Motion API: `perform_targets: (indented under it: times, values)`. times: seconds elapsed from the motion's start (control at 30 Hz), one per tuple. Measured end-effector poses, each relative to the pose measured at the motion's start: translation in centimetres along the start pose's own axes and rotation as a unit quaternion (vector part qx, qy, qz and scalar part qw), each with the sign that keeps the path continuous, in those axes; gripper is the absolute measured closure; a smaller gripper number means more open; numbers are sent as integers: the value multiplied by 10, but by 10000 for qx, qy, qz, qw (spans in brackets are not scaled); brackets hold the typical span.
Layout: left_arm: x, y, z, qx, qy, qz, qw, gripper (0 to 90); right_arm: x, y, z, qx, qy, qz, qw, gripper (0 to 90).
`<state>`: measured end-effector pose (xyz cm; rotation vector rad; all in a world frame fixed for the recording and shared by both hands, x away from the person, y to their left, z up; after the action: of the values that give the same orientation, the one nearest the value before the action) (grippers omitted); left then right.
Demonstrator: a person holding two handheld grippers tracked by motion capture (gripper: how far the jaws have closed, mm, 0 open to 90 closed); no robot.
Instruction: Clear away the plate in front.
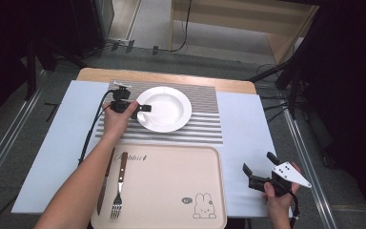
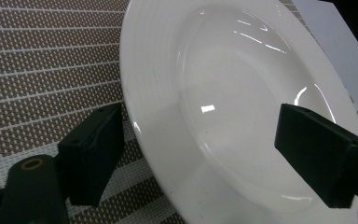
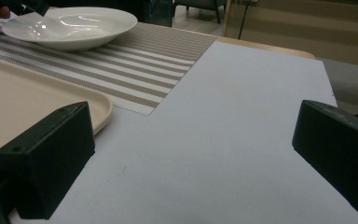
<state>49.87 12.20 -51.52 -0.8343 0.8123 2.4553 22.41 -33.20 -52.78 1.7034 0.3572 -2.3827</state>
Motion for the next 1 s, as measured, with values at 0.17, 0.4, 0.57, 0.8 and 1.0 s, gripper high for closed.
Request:
perform_targets:
  times: [0.17, 0.4, 0.57, 0.8, 1.0]
  values:
    - [1, 1, -4, 89, -25, 70, 9999, 271, 0, 0, 0, -7, 2, -1, 10000, 0]
    - [2, -1, -6, 59, -58, 288, 9996, 356, 0, 0, 0, -7, -5, 11, 10000, 0]
    - [2, -3, -5, 31, -67, 433, 9990, 426, 0, 0, 0, -9, -10, 17, 10000, 0]
    - [2, -2, -5, -132, -129, 411, 9990, 496, 0, 0, -1, -13, -35, 19, 10000, 0]
    - [3, -1, -4, -353, -157, 302, 9988, 602, 0, -1, -1, -8, -49, 13, 10000, 0]
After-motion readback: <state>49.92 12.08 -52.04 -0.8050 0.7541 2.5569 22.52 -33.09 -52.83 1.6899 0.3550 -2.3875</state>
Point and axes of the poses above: each handheld gripper's, and its own axes: z roughly backward along the jaws, x roughly out of its underside, y roughly to its right, the point moved 3 cm from there along -z, roughly forward along the jaws, and after that the axes turned 6 degrees about -z, right-handed, at the moved point
